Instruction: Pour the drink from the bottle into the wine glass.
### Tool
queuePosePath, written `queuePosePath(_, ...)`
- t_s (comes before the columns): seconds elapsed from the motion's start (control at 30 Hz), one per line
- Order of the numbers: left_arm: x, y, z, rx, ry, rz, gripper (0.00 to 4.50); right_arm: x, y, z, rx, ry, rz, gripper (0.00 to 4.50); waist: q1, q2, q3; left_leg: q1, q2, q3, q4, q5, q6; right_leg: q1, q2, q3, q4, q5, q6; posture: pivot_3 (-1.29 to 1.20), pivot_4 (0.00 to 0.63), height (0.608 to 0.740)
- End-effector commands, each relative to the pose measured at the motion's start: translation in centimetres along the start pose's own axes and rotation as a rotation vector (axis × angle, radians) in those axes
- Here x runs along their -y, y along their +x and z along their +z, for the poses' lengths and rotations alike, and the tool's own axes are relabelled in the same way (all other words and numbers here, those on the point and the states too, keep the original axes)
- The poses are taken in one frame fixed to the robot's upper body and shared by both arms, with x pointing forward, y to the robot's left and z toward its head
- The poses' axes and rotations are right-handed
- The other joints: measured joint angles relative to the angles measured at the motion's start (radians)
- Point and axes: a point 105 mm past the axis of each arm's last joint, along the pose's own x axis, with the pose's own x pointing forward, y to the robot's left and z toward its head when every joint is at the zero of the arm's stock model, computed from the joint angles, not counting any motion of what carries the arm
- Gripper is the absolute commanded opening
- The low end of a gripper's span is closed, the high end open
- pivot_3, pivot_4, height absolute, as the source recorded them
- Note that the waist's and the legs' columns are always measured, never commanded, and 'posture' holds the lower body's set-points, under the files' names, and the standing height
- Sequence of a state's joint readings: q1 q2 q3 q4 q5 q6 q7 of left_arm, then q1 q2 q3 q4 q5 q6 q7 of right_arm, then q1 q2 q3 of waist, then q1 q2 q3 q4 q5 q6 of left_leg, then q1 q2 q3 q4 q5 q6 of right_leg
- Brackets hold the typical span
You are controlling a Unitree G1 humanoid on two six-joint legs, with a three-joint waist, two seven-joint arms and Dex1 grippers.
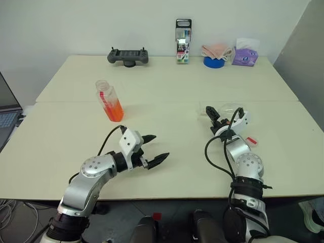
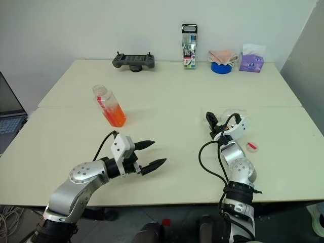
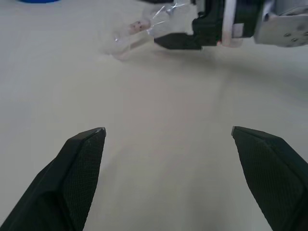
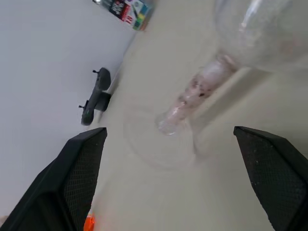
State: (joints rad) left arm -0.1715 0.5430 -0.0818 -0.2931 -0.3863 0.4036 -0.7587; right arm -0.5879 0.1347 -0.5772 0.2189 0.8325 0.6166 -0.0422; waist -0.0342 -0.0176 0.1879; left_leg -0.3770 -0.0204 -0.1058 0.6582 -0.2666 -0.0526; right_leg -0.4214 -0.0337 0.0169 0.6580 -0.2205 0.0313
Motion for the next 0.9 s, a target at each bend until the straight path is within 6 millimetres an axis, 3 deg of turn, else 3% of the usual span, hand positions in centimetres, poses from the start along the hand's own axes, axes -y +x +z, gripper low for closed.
queuePosePath(0.03,-0.4,0.2,0.8,0.019,0.027,-0.002,4.47,-1.4,0.9,1.2,0.056,0.163,0.041,4.5,-0.001,0.0,0.0,0.0,0.0,0.0,0.0,0.0,0.0,0.0,0.0,0.0,0.0,0.0,0.0,0.0,0.15,0.74)
queuePosePath(0.23,-0.6,0.2,1.3,0.032,0.031,-0.005,4.47,-0.9,3.1,1.1,0.077,0.342,0.016,4.5,-0.011,0.0,0.0,0.001,0.001,0.001,0.0,0.0,0.0,0.0,0.001,0.0,0.0,0.0,0.0,0.0,0.15,0.74)
queuePosePath(0.33,-0.6,0.1,1.3,0.031,0.034,-0.006,4.5,-1.4,3.9,0.6,0.069,0.373,0.033,3.92,-0.019,0.001,0.0,0.001,0.002,0.001,0.0,0.0,0.001,0.0,0.003,0.0,0.0,0.0,0.0,0.0,0.15,0.74)
queuePosePath(0.5,-0.7,0.2,1.4,0.036,0.037,0.004,4.5,-2.1,4.7,0.3,0.089,0.335,0.009,2.09,-0.02,0.001,0.001,0.001,0.004,0.001,0.0,-0.001,0.001,0.0,0.005,0.0,0.0,0.0,0.0,0.0,0.15,0.74)
queuePosePath(0.67,-0.8,0.0,1.5,0.037,0.041,0.012,4.5,-4.1,3.9,1.1,0.134,0.033,0.047,0.34,-0.02,0.003,0.001,0.0,0.006,0.001,0.0,-0.001,0.001,-0.001,0.006,0.001,0.0,0.0,0.0,0.0,0.15,0.74)
queuePosePath(0.77,-1.2,-0.8,1.6,0.036,0.044,0.025,4.5,-7.2,2.8,0.6,0.131,-0.266,0.174,0.18,-0.02,0.003,0.001,0.0,0.007,0.001,0.0,-0.001,0.001,-0.001,0.007,0.0,0.0,0.0,0.0,0.0,0.15,0.74)
queuePosePath(0.83,-1.5,-1.5,1.6,0.033,0.046,0.036,4.5,-9.3,1.9,-0.7,0.11,-0.469,0.279,0.18,-0.022,0.003,0.002,-0.001,0.008,0.001,0.0,-0.001,0.001,-0.002,0.008,0.001,0.0,0.0,0.0,0.0,0.15,0.74)
queuePosePath(0.9,-2.1,-2.7,1.8,0.03,0.042,0.065,4.5,-11.8,1.2,-2.6,0.136,-0.788,0.411,0.18,-0.027,0.004,0.002,-0.001,0.011,0.002,0.0,-0.001,0.001,-0.004,0.011,0.001,0.0,-0.001,0.001,0.0,0.15,0.74)
